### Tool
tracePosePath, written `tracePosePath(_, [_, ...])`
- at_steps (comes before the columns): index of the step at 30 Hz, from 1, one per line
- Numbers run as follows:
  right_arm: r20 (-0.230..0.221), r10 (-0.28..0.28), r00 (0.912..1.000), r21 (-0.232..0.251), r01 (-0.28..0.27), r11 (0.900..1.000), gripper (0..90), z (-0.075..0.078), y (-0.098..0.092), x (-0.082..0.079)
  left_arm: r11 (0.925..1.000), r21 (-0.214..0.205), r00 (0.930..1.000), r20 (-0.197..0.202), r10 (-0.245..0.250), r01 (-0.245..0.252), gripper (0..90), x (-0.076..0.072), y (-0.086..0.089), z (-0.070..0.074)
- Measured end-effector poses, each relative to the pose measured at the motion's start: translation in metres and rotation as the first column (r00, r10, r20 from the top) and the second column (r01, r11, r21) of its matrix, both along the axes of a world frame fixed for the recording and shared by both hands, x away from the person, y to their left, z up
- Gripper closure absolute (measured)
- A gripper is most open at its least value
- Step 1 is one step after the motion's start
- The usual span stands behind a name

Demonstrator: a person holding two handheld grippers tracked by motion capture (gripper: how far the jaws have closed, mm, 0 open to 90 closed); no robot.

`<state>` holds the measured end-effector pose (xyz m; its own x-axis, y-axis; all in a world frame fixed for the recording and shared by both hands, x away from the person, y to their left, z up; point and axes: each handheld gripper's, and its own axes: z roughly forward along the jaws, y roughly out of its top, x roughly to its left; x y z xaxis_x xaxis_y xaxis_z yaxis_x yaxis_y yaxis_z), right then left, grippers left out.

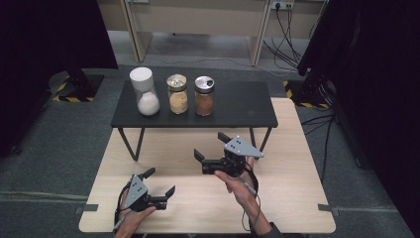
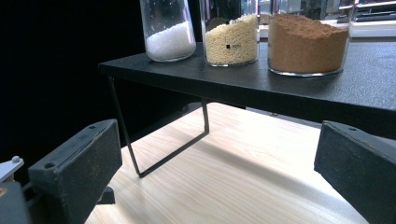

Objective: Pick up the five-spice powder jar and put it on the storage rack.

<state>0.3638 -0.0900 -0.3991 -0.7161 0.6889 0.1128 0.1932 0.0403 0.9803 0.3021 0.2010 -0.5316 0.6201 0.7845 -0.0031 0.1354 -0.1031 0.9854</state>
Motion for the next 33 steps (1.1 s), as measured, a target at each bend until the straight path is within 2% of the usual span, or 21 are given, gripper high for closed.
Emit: tracePosePath(33, [-0.023, 0.005, 0.9997, 0.003, -0.005, 1.0, 1.0, -0.029, -0.011, -0.016, 1.0, 0.0, 1.0, -0.001, -0.002, 0.002, 2.0, 0.0, 0.0, 0.0])
